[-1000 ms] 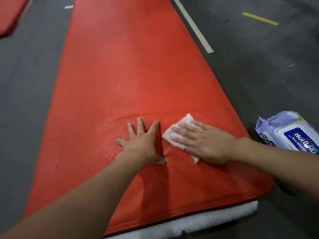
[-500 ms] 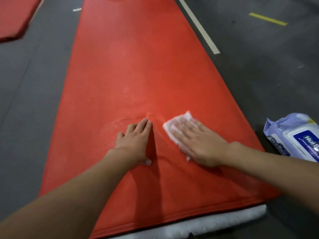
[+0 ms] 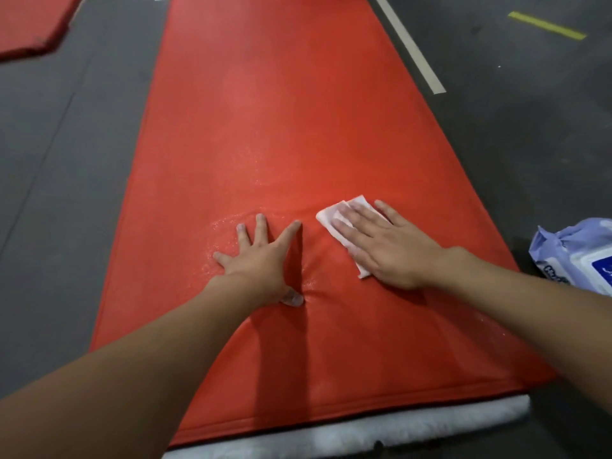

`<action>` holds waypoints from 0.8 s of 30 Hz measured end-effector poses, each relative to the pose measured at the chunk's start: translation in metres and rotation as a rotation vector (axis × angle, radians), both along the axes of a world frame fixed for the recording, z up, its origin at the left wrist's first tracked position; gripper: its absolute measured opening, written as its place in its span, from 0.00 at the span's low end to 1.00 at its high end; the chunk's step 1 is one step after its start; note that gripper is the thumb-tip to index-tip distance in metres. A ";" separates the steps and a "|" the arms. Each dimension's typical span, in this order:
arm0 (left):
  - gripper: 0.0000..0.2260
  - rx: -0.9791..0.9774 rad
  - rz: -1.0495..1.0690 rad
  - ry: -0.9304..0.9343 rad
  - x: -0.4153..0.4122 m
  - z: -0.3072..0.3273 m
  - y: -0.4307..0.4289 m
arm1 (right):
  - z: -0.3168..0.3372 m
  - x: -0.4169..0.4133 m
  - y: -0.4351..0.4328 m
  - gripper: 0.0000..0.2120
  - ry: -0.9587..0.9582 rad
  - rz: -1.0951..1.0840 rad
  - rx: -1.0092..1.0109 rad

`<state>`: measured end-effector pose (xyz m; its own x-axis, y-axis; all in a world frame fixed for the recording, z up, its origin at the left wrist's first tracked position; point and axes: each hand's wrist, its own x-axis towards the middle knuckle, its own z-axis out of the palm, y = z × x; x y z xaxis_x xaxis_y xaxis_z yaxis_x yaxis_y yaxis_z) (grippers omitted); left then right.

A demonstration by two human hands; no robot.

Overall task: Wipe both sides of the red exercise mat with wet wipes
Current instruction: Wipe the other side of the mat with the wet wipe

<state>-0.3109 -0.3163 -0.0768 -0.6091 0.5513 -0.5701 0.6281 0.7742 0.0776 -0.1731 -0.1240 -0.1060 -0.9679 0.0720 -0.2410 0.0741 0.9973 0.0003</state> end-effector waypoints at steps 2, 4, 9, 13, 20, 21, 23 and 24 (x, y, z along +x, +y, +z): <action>0.59 0.005 0.004 0.007 0.000 -0.002 -0.001 | -0.007 0.001 -0.020 0.29 0.050 0.006 -0.002; 0.60 0.012 0.006 0.025 -0.001 -0.003 -0.002 | -0.011 0.014 -0.041 0.29 0.048 0.221 -0.048; 0.65 0.036 0.010 0.049 -0.004 -0.006 -0.010 | -0.003 -0.007 -0.008 0.28 0.021 0.035 -0.026; 0.66 0.051 -0.035 0.004 -0.015 -0.003 -0.025 | -0.013 -0.005 -0.044 0.30 0.081 0.105 -0.065; 0.59 -0.009 0.036 0.105 -0.017 0.001 -0.058 | -0.004 -0.027 -0.034 0.28 0.038 -0.137 -0.021; 0.58 -0.022 0.091 0.107 -0.014 0.000 -0.058 | -0.007 -0.025 -0.048 0.29 0.060 -0.111 -0.043; 0.58 -0.003 0.144 0.087 -0.012 -0.001 -0.062 | -0.012 -0.012 -0.074 0.30 0.072 0.139 -0.047; 0.58 0.018 0.150 0.087 -0.014 -0.002 -0.066 | -0.012 -0.006 -0.077 0.30 0.052 0.235 -0.046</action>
